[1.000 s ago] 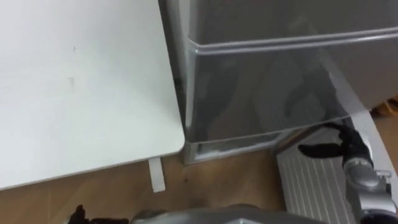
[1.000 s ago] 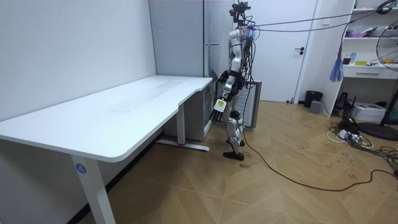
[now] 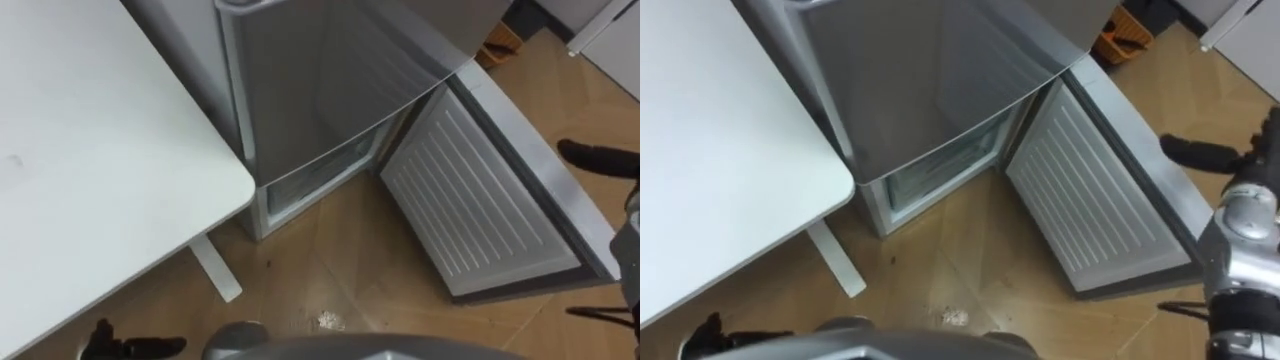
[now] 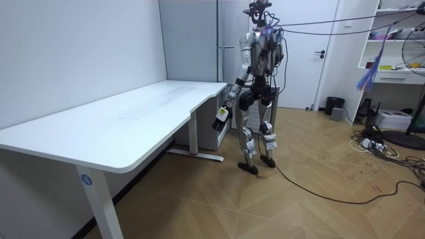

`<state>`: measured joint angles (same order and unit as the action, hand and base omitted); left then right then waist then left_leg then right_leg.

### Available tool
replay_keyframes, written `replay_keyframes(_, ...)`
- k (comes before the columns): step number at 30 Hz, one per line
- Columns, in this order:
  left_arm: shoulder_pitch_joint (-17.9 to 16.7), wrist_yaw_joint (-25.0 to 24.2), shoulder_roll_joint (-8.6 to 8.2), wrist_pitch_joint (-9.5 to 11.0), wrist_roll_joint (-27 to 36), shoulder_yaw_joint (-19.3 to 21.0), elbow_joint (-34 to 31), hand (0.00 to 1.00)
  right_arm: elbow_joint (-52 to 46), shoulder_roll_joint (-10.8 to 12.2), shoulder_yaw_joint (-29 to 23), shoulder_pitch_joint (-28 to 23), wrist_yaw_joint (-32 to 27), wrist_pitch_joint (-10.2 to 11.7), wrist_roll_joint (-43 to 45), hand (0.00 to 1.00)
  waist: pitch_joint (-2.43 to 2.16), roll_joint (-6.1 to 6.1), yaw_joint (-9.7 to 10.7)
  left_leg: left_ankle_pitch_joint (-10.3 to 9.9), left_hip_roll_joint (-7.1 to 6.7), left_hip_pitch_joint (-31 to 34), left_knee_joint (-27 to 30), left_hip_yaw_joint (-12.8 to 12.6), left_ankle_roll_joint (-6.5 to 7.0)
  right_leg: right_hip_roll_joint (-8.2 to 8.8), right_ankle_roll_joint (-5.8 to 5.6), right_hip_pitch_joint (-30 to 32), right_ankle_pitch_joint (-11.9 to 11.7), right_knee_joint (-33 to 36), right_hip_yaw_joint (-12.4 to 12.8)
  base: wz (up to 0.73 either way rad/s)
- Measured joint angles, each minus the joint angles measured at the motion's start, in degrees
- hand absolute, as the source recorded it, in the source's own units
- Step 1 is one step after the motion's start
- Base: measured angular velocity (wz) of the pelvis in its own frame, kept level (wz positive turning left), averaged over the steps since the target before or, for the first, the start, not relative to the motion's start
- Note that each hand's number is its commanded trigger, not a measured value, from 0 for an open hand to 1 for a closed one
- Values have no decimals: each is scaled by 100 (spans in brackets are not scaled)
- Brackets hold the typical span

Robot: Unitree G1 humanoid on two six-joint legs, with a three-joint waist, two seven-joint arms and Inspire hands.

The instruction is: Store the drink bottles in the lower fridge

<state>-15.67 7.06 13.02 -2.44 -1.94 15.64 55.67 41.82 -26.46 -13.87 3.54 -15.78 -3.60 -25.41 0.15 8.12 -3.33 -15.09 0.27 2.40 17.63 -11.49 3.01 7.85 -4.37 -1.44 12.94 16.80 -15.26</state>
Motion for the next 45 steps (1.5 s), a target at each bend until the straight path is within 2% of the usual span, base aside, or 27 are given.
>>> replay_keyframes(3,-180,0,27,-21,-16,0,-111,0,445,-161,-146,118,-27,-33,-188,0,-9,-18,12,4,2,63,21,44,-2,-1,3,40,-5,1,-63,8)
replay_keyframes(7,-243,2,37,-113,-40,-6,-183,0,740,-391,-154,322,-35,-85,-206,0,-26,-62,78,27,-6,201,35,105,2,-5,4,127,-6,-27,-97,9)
replay_keyframes(9,-257,-1,42,-118,-67,8,-209,0,791,-405,-262,337,-30,-83,-213,0,-34,-71,161,30,-13,246,61,189,2,-9,5,104,-11,-97,-196,24)
replay_keyframes(12,-302,-59,67,-121,-108,11,-318,0,983,-416,-538,331,-93,-83,-301,0,-40,-82,129,37,-11,323,121,248,-4,-40,9,95,-29,-219,-219,13)
replay_keyframes(16,-345,-163,75,-130,-118,11,-453,0,1334,-458,-544,334,-106,-83,-445,0,-60,-145,126,42,-16,352,122,310,-13,-58,9,78,-29,-270,-222,6)
replay_keyframes(22,-312,-306,121,-147,-154,7,-485,0,2031,-482,-539,440,9,-160,-506,0,-22,-201,136,92,-23,361,73,453,-72,-102,12,47,-29,-323,-222,9)
replay_keyframes(24,-306,-356,129,-156,-155,7,-485,0,2241,-546,-539,488,53,-234,-626,0,-16,-211,136,103,-22,413,82,493,-80,-113,17,75,-32,-317,-227,8)
replay_keyframes(25,-297,-388,147,-173,-153,-11,-486,0,2337,-584,-536,511,53,-248,-704,0,-27,-262,143,107,-18,488,110,539,-81,-126,37,119,-44,-315,-244,9)
replay_keyframes(30,-199,-425,269,-180,-144,-205,-485,0,2363,-647,-323,632,65,-235,-874,0,14,-347,149,113,9,938,316,574,-77,-176,121,467,-99,-286,-264,3)
replay_keyframes(31,-168,-437,281,-179,-143,-260,-484,0,2419,-677,-307,687,94,-234,-873,0,37,-374,147,113,26,1012,318,588,-76,-185,128,521,-110,-282,-275,0)
replay_keyframes(33,-158,-441,283,-179,-136,-264,-483,0,2499,-705,-307,780,93,-234,-872,0,44,-400,149,133,35,1065,307,591,-71,-184,131,581,-123,-275,-277,0)
replay_keyframes(37,-167,-470,302,-174,-97,-349,-472,0,2496,-710,-301,790,68,-222,-861,0,19,-449,125,164,47,1094,245,588,-80,-179,132,657,-124,-252,-278,0)
replay_keyframes(45,-156,-676,314,-171,-98,-399,-437,0,2497,-712,-86,861,129,-222,-839,0,21,-445,130,232,10,1025,151,570,-121,-184,132,655,-123,-283,-275,0)
